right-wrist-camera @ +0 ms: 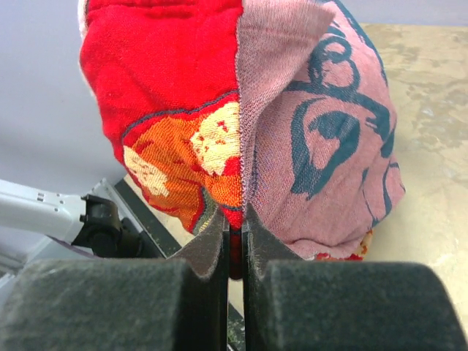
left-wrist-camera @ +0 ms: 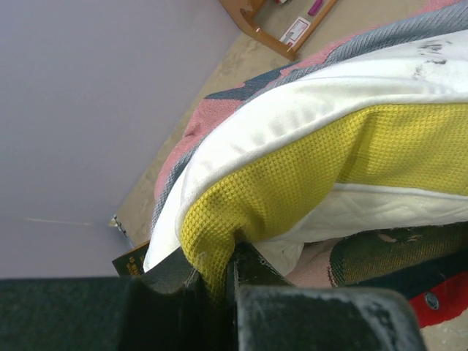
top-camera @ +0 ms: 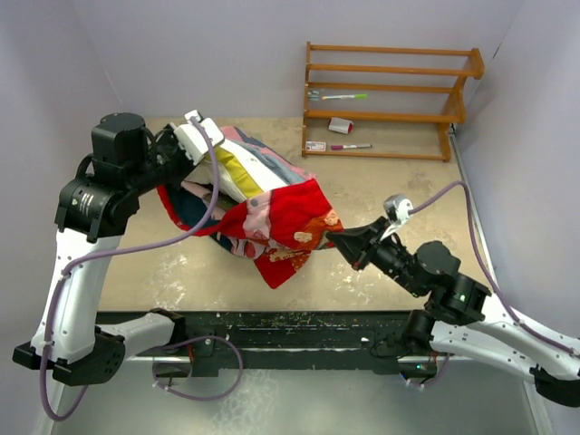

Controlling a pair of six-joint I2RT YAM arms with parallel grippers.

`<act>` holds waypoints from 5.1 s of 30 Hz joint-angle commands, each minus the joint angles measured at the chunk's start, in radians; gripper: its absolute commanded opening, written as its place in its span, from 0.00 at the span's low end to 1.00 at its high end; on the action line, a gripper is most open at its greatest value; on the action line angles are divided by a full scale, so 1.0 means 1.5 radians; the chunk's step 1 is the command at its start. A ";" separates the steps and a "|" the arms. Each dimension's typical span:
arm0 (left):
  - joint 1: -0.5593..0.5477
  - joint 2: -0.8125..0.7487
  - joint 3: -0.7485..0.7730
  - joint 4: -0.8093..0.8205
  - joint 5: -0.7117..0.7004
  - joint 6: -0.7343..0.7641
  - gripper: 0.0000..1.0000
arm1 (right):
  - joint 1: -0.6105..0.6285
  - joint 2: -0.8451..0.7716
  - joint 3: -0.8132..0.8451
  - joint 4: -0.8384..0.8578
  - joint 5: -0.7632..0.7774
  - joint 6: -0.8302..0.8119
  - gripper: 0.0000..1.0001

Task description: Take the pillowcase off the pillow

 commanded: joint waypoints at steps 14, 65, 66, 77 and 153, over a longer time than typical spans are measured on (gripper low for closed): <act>0.010 0.118 0.261 0.017 -0.166 -0.182 0.00 | 0.000 0.012 -0.189 0.063 0.065 0.130 0.00; 0.007 0.139 0.262 -0.023 0.316 -0.212 0.00 | 0.003 0.594 0.798 -0.336 -0.094 -0.347 1.00; 0.007 0.139 0.264 -0.024 0.323 -0.211 0.00 | 0.002 0.596 0.790 -0.332 -0.077 -0.354 1.00; 0.008 0.101 0.215 -0.040 0.317 -0.143 0.00 | -0.035 0.512 0.782 -0.284 -0.067 -0.419 1.00; 0.081 0.047 -0.117 0.109 0.163 -0.032 1.00 | -0.382 0.188 0.246 0.188 -0.585 -0.368 0.00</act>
